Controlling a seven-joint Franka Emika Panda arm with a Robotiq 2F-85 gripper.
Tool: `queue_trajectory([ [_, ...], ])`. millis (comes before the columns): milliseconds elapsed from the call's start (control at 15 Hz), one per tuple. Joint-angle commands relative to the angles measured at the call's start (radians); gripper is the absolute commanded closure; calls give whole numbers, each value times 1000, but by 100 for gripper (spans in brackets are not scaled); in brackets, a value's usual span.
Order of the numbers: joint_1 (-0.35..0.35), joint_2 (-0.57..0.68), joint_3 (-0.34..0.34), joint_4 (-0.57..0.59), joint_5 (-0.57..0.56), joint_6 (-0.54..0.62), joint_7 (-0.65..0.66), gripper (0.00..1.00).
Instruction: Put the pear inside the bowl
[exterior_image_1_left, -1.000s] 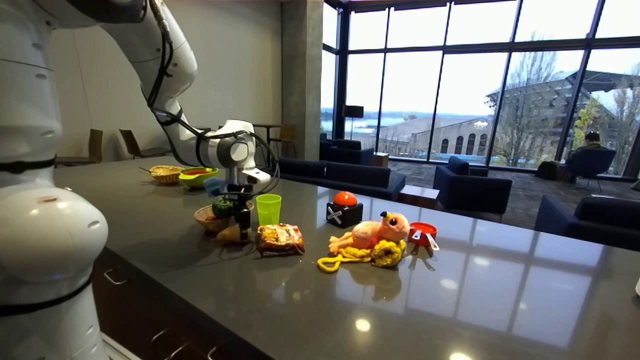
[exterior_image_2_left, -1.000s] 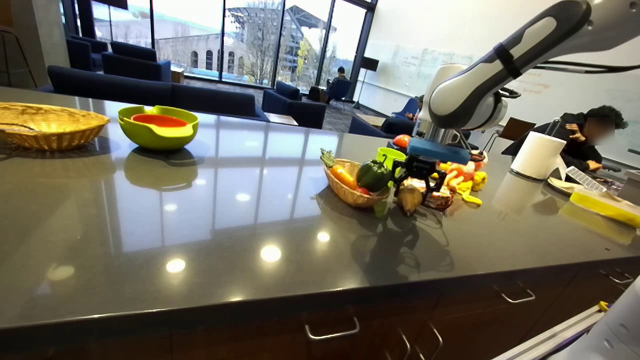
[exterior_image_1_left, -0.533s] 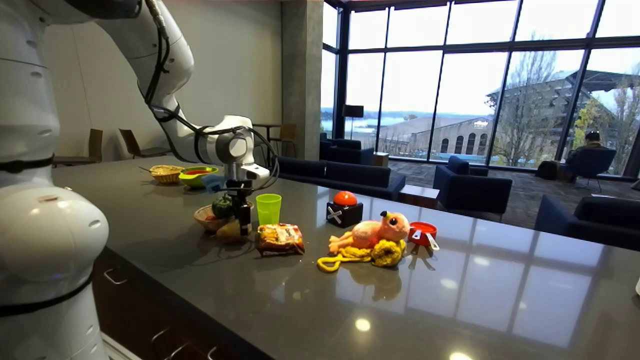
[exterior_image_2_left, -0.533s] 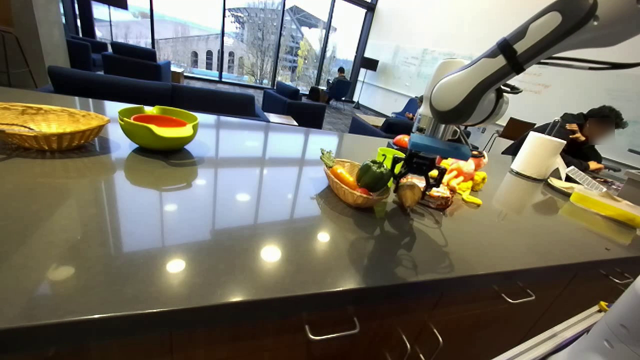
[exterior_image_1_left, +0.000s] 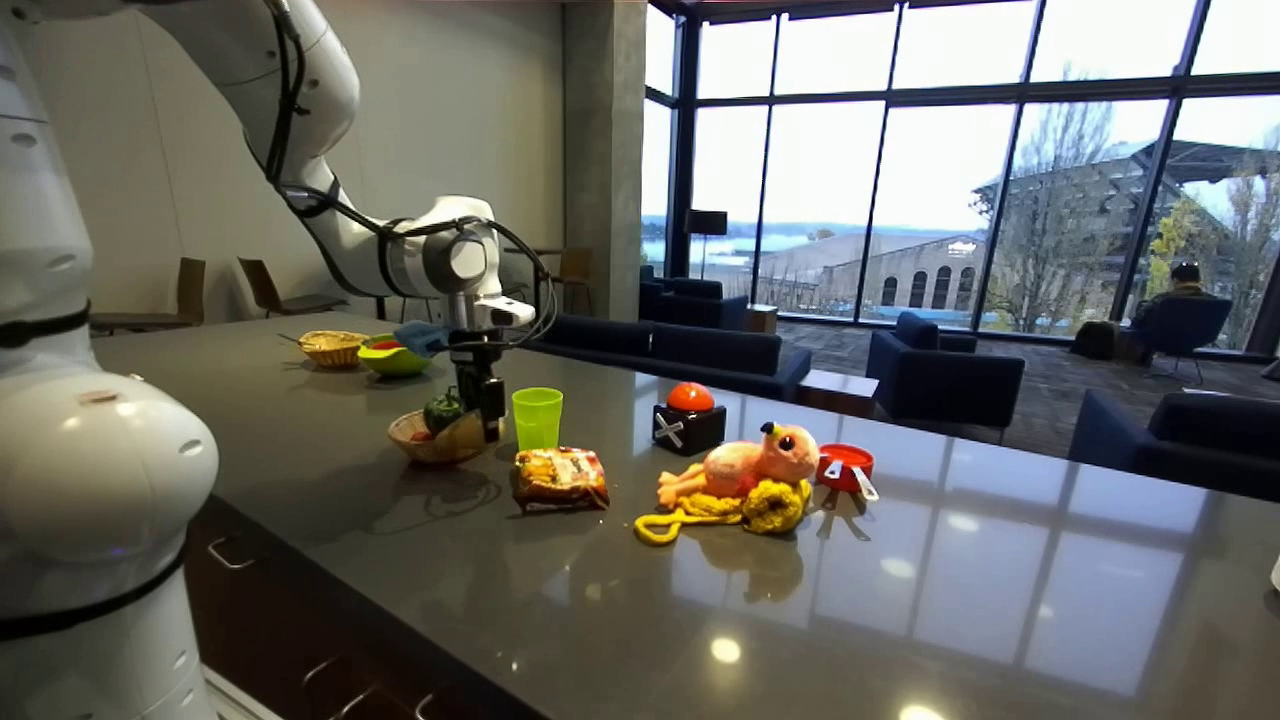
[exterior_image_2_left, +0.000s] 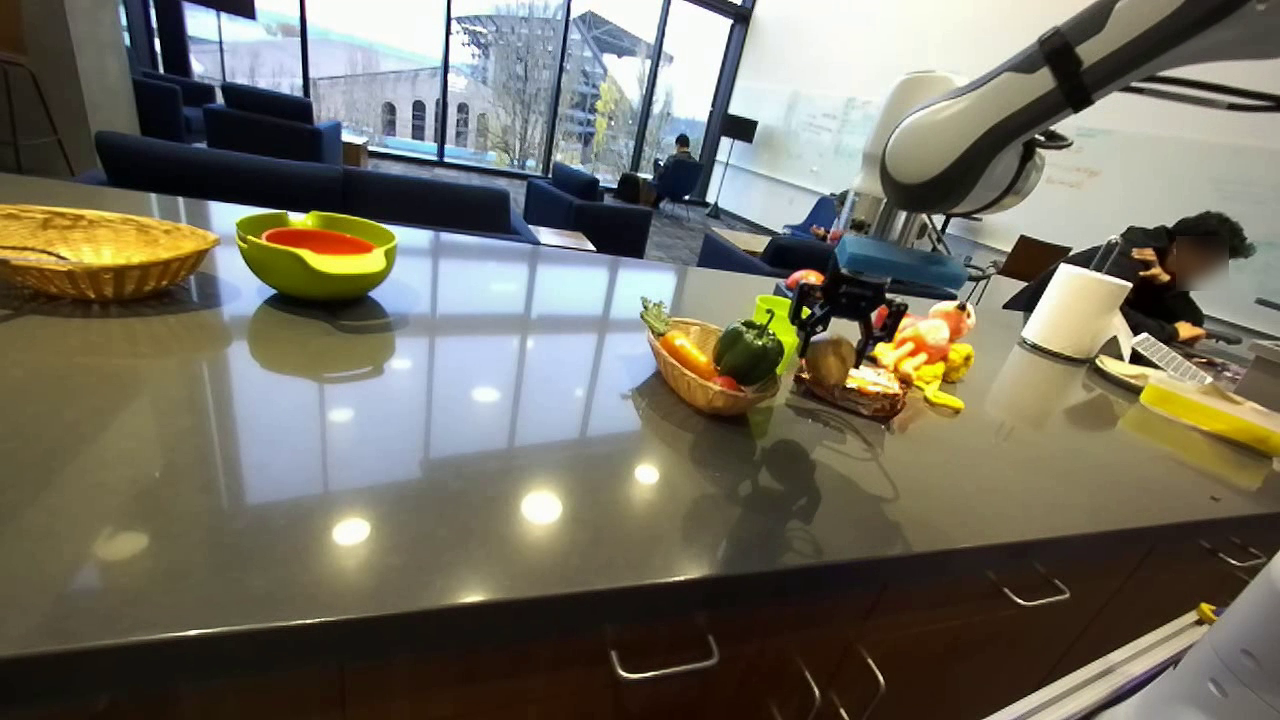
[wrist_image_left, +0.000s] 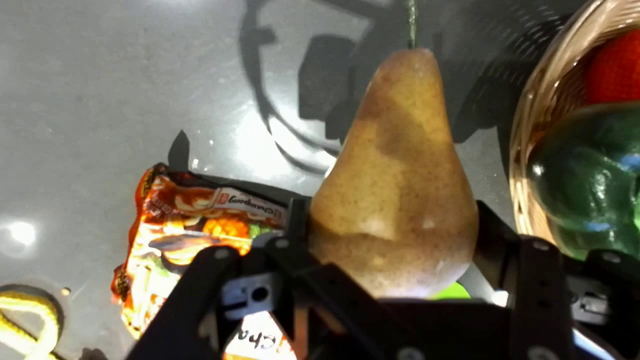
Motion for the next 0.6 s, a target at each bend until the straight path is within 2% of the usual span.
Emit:
queue_trajectory([
  [0, 11, -92, 8, -13, -42, -45, -103, 47],
  [533, 20, -179, 18, 10, -77, -84, -379, 47],
])
